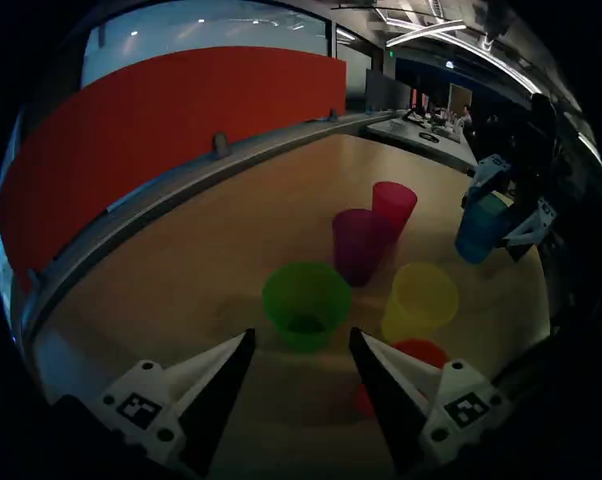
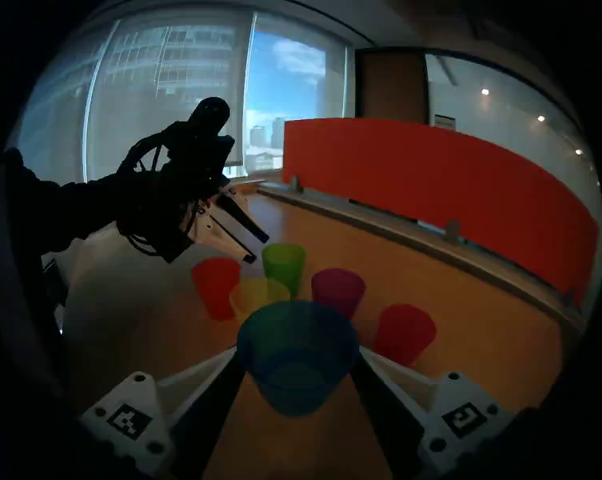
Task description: Pour water
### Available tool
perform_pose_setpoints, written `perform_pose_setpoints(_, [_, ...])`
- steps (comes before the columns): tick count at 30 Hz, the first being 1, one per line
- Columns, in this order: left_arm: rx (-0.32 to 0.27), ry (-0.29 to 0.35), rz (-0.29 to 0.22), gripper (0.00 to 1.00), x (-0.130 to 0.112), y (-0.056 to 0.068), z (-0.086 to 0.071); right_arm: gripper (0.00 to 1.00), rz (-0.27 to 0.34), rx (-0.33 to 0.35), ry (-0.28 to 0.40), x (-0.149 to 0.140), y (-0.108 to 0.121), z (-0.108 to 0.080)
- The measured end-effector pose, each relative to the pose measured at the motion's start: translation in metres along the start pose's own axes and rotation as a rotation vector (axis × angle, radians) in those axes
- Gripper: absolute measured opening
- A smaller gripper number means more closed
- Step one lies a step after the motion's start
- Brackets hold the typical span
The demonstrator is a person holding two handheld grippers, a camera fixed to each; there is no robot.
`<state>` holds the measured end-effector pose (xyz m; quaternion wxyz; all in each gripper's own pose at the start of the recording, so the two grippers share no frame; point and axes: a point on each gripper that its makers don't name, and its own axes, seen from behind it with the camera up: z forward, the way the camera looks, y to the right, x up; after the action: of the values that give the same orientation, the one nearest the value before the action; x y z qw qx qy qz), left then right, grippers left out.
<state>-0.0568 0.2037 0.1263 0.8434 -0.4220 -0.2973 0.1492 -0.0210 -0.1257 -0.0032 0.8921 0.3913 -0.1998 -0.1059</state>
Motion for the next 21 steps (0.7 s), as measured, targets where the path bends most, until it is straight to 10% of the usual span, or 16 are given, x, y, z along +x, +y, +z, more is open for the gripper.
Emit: perform_pose_setpoints(21, [-0.033, -0.071, 0.019, 0.87, -0.001, 0.003, 0.033, 0.9, -0.006, 0.003, -0.02, -0.006, 0.002, 0.002])
